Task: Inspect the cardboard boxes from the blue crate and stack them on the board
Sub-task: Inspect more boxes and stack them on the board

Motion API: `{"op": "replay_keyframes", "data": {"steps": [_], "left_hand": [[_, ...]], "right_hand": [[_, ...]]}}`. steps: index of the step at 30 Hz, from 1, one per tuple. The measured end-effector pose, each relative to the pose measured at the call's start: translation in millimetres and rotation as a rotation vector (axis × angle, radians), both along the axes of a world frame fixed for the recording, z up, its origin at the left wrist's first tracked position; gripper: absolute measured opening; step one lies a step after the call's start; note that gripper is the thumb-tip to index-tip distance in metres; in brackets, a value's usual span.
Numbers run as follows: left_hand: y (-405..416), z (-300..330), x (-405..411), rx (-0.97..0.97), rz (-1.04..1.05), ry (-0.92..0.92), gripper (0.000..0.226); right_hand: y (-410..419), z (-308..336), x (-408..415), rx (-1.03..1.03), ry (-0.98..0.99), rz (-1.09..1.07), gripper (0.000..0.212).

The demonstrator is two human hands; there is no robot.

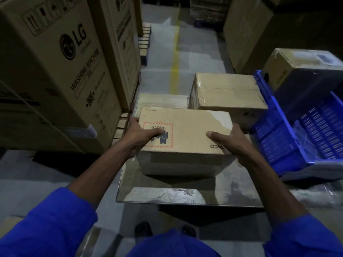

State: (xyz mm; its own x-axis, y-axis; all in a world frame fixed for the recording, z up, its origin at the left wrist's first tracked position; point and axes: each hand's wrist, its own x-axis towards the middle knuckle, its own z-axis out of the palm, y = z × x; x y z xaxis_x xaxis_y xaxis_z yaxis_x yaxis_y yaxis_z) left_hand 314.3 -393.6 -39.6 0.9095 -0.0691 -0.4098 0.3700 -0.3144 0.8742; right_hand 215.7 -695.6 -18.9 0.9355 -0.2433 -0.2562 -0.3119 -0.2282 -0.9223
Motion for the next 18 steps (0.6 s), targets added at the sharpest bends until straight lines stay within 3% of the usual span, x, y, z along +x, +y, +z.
{"op": "replay_keyframes", "data": {"steps": [18], "left_hand": [[-2.3,9.8,-1.8,0.137,-0.031,-0.089,0.100]], "right_hand": [[-1.8,1.6,4.1,0.003,-0.014,0.044,0.061]]}}
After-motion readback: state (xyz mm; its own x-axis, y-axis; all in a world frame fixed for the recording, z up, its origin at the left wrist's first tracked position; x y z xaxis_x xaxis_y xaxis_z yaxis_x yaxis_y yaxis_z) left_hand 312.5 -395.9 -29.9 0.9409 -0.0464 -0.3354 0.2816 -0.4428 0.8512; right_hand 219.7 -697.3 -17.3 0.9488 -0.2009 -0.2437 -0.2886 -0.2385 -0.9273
